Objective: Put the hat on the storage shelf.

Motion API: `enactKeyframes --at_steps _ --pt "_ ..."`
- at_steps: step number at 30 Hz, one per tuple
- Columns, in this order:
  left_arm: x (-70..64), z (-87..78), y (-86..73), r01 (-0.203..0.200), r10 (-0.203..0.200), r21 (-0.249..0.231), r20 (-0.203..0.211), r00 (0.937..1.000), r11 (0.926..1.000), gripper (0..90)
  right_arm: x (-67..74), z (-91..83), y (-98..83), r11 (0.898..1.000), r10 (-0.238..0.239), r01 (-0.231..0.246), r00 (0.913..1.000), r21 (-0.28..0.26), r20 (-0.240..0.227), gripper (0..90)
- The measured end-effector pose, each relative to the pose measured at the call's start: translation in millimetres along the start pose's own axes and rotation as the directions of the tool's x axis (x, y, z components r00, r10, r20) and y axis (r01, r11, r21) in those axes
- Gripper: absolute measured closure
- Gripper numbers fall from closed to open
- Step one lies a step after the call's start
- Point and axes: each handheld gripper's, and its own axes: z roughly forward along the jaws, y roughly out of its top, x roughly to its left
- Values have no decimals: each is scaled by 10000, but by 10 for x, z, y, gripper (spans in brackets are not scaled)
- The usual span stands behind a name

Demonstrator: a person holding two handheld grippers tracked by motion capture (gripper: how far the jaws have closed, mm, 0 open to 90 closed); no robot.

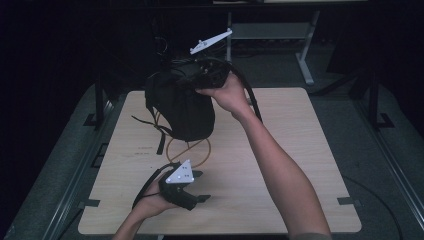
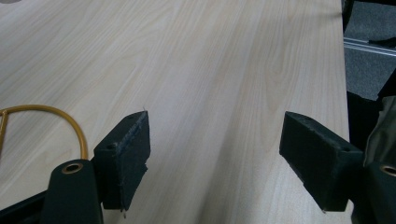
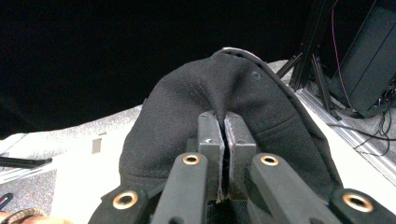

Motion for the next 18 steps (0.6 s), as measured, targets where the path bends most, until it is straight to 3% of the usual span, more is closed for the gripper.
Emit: enactKeyframes --at_steps 11,18 --pt "-6 4 -3 93 -92 -189 59 9999 9998 246 -14 234 -40 9997 138 -140 9998 210 108 869" --pt "-7 1 2 18 -16 -182 73 10000 9998 246 1 357 -72 10000 -49 47 9995 73 321 860"
